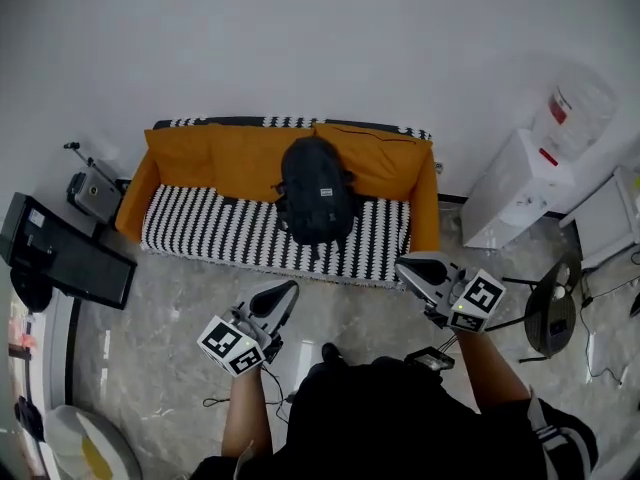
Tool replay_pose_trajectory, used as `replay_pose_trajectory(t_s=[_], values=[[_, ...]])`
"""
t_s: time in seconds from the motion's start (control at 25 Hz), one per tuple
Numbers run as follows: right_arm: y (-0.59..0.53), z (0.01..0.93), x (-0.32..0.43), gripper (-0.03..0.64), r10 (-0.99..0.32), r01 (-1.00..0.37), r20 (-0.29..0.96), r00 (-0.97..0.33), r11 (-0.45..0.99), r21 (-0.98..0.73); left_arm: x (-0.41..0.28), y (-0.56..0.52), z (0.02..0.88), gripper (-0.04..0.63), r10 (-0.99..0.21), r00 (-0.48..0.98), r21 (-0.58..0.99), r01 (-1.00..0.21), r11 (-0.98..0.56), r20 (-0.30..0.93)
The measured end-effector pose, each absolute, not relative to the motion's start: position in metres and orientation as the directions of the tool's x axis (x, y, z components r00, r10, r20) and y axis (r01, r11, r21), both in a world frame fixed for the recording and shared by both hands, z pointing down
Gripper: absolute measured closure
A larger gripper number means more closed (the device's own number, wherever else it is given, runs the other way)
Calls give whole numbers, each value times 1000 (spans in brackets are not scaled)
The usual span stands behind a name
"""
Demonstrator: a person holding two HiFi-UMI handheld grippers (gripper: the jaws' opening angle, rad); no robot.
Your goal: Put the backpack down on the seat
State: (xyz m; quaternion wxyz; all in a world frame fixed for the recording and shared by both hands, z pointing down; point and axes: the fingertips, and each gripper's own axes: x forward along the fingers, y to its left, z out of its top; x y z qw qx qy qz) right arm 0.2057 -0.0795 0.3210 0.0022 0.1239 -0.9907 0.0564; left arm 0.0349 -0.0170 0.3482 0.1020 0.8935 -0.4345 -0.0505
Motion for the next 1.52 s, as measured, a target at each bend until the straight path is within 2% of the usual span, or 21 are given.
replay_pose_trajectory(t_s=[0.24,0.44,0.64,0.84,1.04,1.36,1.52], values=[[-39,316,240,586,-156,-157,16,-988,983,-96,79,27,339,569,-824,566,229,-806,-546,23],[-6,314,296,586,-143,-119,-77,-987,959,-256,139,66,346,569,-817,573,228,-804,-549,55],[29,322,320,586,-69,-52,-64,-996,971,-234,185,100,355,569,-812,576,261,-800,-540,88],[64,329,343,586,26,37,-51,-998,975,-220,233,116,363,568,-765,633,254,-764,-592,122],[96,345,341,584,183,167,38,-982,950,-263,254,122,353,568,-708,688,225,-724,-653,160],[126,344,333,584,331,306,46,-943,910,-280,264,126,362,568,-691,701,235,-711,-662,175],[147,350,340,584,448,408,73,-891,860,-306,270,124,356,568,-693,703,224,-709,-668,159]])
